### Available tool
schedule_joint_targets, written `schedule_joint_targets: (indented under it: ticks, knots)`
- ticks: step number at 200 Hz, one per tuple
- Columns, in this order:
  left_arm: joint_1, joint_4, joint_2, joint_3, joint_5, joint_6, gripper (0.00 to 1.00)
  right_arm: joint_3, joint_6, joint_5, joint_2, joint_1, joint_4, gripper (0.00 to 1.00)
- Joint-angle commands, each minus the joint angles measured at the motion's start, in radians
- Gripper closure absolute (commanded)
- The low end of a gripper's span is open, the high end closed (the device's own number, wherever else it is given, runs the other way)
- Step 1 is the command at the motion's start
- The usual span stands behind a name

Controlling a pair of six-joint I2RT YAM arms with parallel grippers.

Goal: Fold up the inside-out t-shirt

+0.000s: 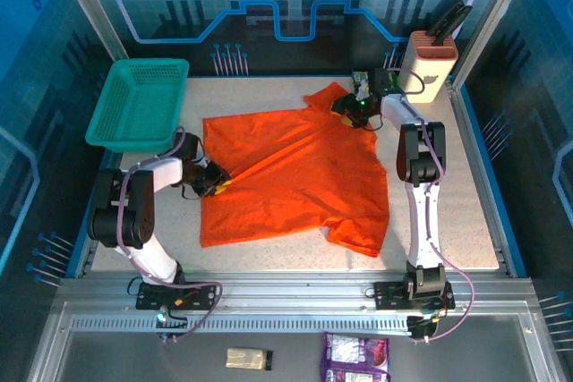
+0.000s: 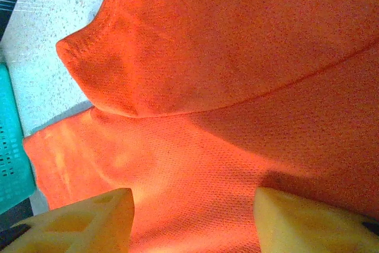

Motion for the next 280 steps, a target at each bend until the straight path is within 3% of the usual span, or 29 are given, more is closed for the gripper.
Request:
schedule_joint_targets:
  ticks: [1, 32, 73, 122, 169, 221, 256, 280]
  knots:
    - [0.009, -0.091, -0.053, 0.077, -0.017, 0.007, 0.72, -0.039, -0.045, -0.013, -0.1, -0.01, -0.041, 0.43]
    - [-0.024, -0.17, -0.032, 0.241, -0.061, 0.047, 0.72, -0.12, -0.116, 0.03, -0.235, -0.017, -0.141, 0.42]
    - [-0.039, -0.216, 0.162, 0.485, -0.114, 0.089, 0.74, -0.373, -0.188, 0.049, -0.409, -0.022, -0.199, 0.42]
    - [-0.033, -0.308, 0.455, 0.828, -0.117, 0.122, 0.75, -0.722, -0.22, 0.078, -0.601, -0.072, -0.151, 0.42]
    - [0.008, -0.347, 0.647, 1.013, -0.089, 0.07, 0.75, -0.96, -0.174, 0.078, -0.641, -0.159, -0.017, 0.42]
    - [0.048, -0.333, 0.743, 1.09, -0.057, 0.045, 0.75, -1.064, -0.148, 0.027, -0.68, -0.201, 0.033, 0.42]
    - [0.054, -0.394, 0.837, 1.227, -0.032, 0.064, 0.75, -1.041, -0.148, 0.014, -0.712, -0.188, 0.0, 0.42]
    - [0.056, -0.384, 0.822, 1.243, -0.007, 0.063, 0.75, -1.005, -0.153, 0.013, -0.738, -0.176, -0.028, 0.42]
